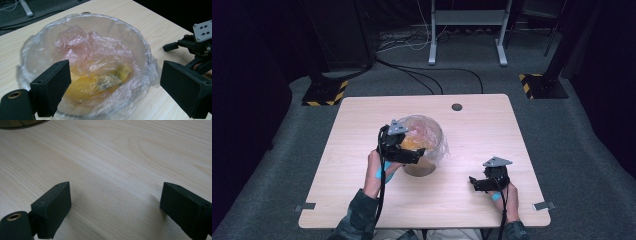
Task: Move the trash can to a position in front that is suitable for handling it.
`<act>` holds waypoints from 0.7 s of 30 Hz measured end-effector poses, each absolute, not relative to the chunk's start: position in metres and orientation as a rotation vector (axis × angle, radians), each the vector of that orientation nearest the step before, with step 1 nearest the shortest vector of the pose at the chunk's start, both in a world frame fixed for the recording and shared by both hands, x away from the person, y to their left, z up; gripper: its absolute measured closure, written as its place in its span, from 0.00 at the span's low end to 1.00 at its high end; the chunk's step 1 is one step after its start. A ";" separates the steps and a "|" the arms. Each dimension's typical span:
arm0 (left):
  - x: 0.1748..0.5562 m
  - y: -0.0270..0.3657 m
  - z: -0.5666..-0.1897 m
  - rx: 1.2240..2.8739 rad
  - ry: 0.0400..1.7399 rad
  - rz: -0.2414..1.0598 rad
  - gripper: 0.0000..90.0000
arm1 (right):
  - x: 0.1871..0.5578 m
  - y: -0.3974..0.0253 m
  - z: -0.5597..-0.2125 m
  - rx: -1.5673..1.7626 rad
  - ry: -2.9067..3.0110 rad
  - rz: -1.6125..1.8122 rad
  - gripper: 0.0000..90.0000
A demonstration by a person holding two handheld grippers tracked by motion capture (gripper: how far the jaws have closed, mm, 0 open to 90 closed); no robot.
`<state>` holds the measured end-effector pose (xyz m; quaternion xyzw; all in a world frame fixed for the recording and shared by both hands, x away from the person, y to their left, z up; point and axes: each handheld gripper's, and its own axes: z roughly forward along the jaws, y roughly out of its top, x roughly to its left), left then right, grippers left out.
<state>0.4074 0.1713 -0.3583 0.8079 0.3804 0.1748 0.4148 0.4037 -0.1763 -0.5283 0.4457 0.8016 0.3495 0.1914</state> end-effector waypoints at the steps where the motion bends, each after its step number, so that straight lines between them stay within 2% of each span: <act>1: 0.406 0.175 -0.358 2.025 0.960 0.445 0.10 | 0.404 -0.176 -0.528 1.252 2.251 0.981 0.10; 13: 0.395 0.218 -0.363 1.960 1.046 0.491 0.09 | 0.404 -0.176 -0.528 1.254 2.249 0.980 0.10; 21: 0.384 0.253 -0.379 1.900 1.141 0.526 0.08 | 0.404 -0.176 -0.528 1.254 2.248 0.979 0.10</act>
